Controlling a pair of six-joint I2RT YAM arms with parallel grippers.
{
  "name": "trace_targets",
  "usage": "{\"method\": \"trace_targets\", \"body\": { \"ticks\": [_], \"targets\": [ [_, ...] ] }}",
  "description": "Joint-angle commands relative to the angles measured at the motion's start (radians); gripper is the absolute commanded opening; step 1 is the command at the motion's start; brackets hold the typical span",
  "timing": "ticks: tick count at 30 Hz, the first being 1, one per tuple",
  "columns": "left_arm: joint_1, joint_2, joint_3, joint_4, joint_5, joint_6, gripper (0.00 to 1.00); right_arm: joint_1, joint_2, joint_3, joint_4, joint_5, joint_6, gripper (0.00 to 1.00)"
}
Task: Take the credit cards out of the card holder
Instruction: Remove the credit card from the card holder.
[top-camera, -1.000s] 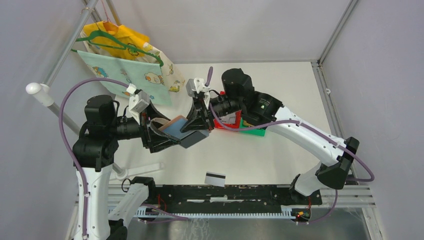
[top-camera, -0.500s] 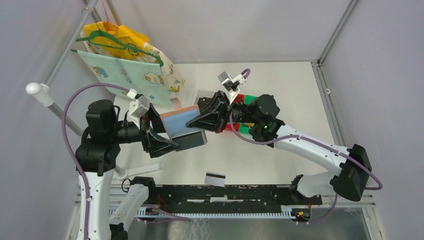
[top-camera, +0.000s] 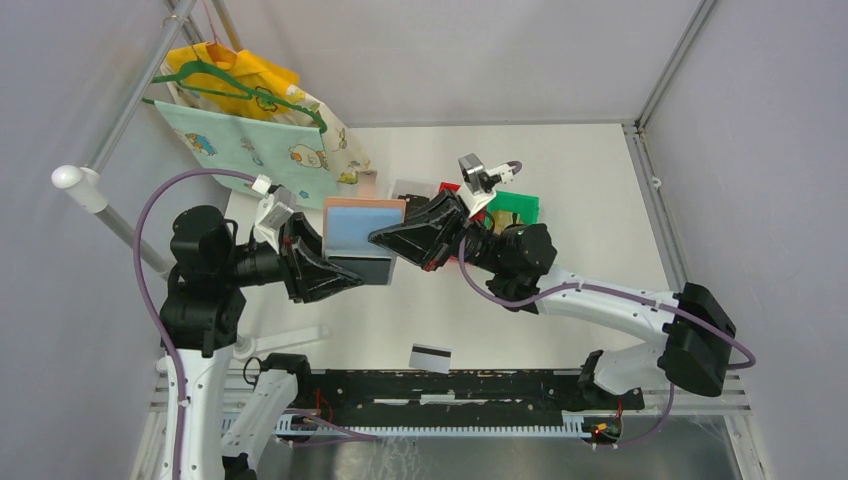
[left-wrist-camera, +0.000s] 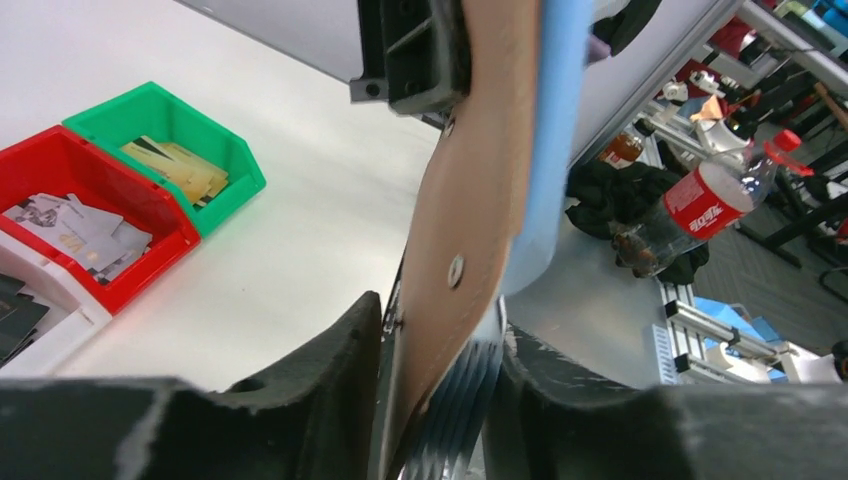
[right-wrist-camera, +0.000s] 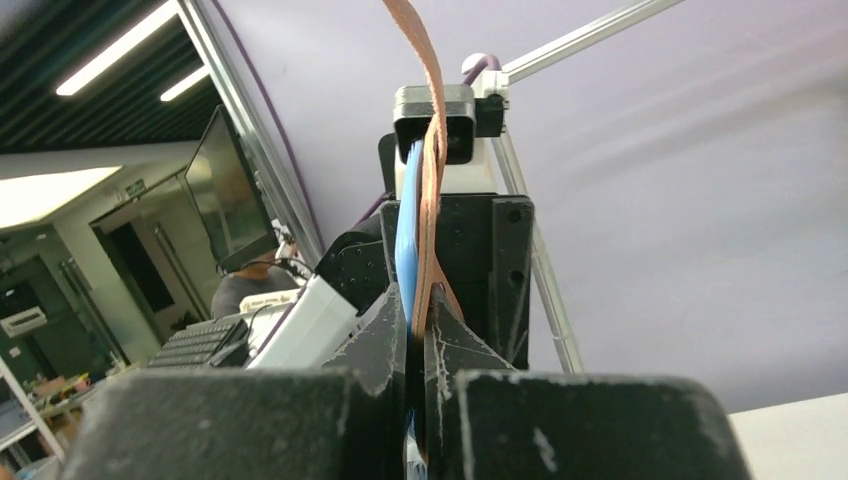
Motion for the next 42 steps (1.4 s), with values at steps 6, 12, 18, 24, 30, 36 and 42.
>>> {"method": "trace_targets", "body": {
  "ticks": [6,12,18,24,30,36,42],
  "targets": [
    [0.005,0.009,0.024,0.026,0.003,-0.019,0.07,0.033,0.025,-0.053,0.215,0.122,0.048,0.0],
    [0.004,0.058,0.091,-0.169,-0.055,0.162,0.02,0.007,-0.055,-0.065,0.016,0.051,-0.087,0.33],
    [0.005,0.089,0.137,-0.297,-0.082,0.315,0.02,-0.051,-0.07,0.071,-0.354,-0.11,-0.252,0.56],
    [0.004,0.128,0.175,-0.417,-0.084,0.435,0.02,-0.066,-0.038,0.218,-0.678,-0.201,-0.462,0.58],
    [0.005,0.159,0.218,-0.553,-0.097,0.577,0.02,-0.08,-0.02,0.343,-0.925,-0.214,-0.682,0.54],
    [0.005,0.168,0.224,-0.6,-0.102,0.633,0.02,-0.08,0.002,0.454,-1.122,-0.184,-0.849,0.47],
    [0.004,0.191,0.234,-0.693,-0.103,0.73,0.02,-0.08,0.034,0.555,-1.234,-0.236,-0.963,0.51]
  ]
}}
